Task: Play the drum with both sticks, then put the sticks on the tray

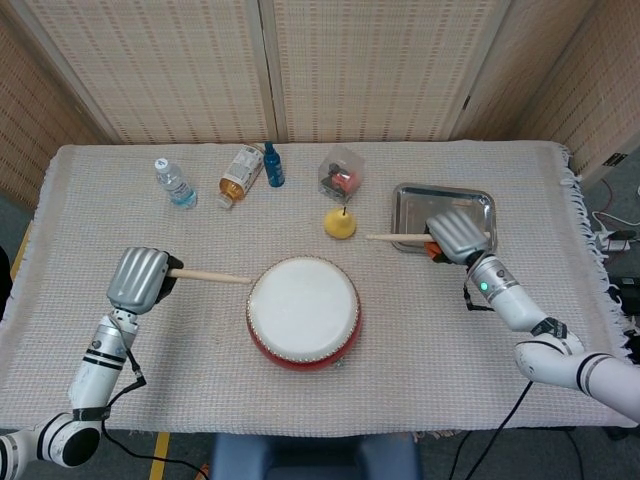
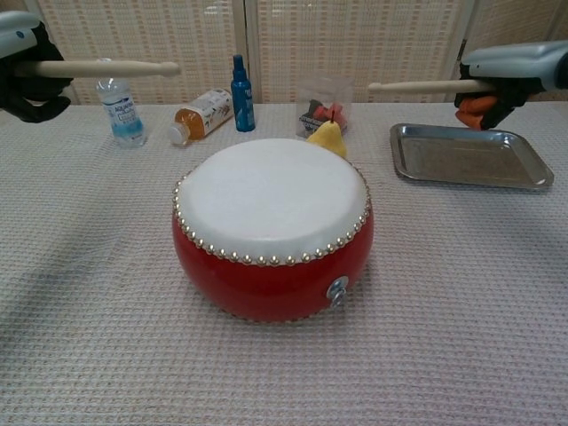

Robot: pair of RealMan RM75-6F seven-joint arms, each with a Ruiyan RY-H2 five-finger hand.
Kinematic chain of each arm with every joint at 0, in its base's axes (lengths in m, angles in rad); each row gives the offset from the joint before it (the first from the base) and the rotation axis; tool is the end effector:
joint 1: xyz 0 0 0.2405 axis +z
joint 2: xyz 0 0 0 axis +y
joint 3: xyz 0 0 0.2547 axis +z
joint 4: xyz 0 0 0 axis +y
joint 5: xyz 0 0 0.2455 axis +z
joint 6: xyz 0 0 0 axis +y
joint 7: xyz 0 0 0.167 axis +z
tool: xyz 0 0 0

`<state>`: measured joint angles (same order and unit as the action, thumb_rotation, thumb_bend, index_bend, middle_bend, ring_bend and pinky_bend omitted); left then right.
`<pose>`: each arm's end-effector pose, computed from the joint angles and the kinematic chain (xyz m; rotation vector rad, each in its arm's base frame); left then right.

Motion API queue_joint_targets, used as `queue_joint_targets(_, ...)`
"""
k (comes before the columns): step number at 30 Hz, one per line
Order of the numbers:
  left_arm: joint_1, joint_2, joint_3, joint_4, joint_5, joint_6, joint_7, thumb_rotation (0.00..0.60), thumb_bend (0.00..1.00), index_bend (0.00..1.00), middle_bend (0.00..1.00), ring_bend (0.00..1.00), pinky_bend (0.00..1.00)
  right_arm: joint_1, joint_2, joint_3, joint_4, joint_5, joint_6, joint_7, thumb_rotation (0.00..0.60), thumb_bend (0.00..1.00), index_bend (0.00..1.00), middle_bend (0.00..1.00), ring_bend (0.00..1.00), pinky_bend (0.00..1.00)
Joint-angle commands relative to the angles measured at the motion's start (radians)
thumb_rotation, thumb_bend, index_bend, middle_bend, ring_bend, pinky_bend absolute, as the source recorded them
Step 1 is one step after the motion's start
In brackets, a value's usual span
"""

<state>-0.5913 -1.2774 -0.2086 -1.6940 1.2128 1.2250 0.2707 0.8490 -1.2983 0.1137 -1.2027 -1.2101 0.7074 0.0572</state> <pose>-0.1654 0.3609 0.0613 -1.5912 -0.8199 -1.0871 -0.2229 -0.4632 0.0465 1.8462 -0.9130 0.7222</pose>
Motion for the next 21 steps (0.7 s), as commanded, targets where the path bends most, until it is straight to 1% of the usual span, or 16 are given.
queue_joint_targets(1,0.004,0.005,-0.001,-0.002,-0.006,-0.001,0.001,0.6,0.84,1.0,1.0,1.0,1.0,-0.017,-0.11,-0.019,0.235,-0.068,-0.06,0.188,0.6,0.89,1.0,0.98,1.0,1.0)
queue_joint_targets(5,0.01,0.011,-0.003,-0.005,-0.017,-0.003,-0.004,0.6,0.84,1.0,1.0,1.0,1.0,-0.011,-0.195,-0.038,0.411,-0.134,-0.079,0.319,0.6,0.83,1.0,0.98,0.98,1.0)
queue_joint_targets(6,0.011,0.012,-0.005,-0.004,-0.022,-0.005,-0.004,0.6,0.84,1.0,1.0,1.0,1.0,-0.008,-0.219,-0.043,0.461,-0.149,-0.085,0.356,0.6,0.81,1.0,0.97,0.96,1.0)
queue_joint_targets(8,0.014,0.015,-0.006,-0.005,-0.027,-0.005,-0.005,0.6,0.84,1.0,1.0,1.0,1.0,-0.004,-0.252,-0.05,0.53,-0.17,-0.094,0.408,0.6,0.76,1.0,0.92,0.89,0.98)
queue_joint_targets(10,0.017,0.02,-0.007,-0.006,-0.032,-0.006,-0.006,0.6,0.84,1.0,1.0,1.0,1.0,0.007,-0.283,-0.067,0.599,-0.194,-0.125,0.454,0.6,0.71,1.0,0.87,0.8,0.92)
queue_joint_targets(12,0.02,0.024,-0.008,-0.006,-0.036,-0.006,-0.009,0.6,0.84,1.0,1.0,1.0,1.0,0.018,-0.31,-0.09,0.658,-0.223,-0.153,0.477,0.6,0.65,1.0,0.78,0.7,0.82)
queue_joint_targets(14,0.023,0.027,-0.011,-0.006,-0.038,-0.004,-0.015,0.6,0.84,1.0,1.0,1.0,1.0,0.026,-0.331,-0.104,0.698,-0.24,-0.174,0.493,0.6,0.58,0.97,0.7,0.61,0.74)
queue_joint_targets(15,0.026,0.029,-0.012,-0.006,-0.04,-0.003,-0.02,0.6,0.84,1.0,1.0,1.0,1.0,0.03,-0.343,-0.108,0.719,-0.248,-0.185,0.506,0.6,0.54,0.92,0.65,0.55,0.69)
queue_joint_targets(16,0.027,0.031,-0.013,-0.006,-0.041,-0.003,-0.023,0.6,0.84,1.0,1.0,1.0,1.0,0.033,-0.352,-0.111,0.733,-0.252,-0.194,0.514,0.6,0.51,0.88,0.62,0.52,0.66)
queue_joint_targets(18,0.03,0.033,-0.011,-0.005,-0.041,-0.005,-0.028,0.6,0.84,1.0,1.0,1.0,1.0,0.04,-0.37,-0.116,0.768,-0.259,-0.214,0.525,0.6,0.41,0.71,0.51,0.41,0.55)
queue_joint_targets(21,0.033,0.033,-0.006,0.003,-0.038,-0.01,-0.031,0.6,0.84,1.0,1.0,1.0,1.0,0.052,-0.396,-0.109,0.812,-0.253,-0.249,0.531,0.6,0.29,0.54,0.41,0.32,0.45)
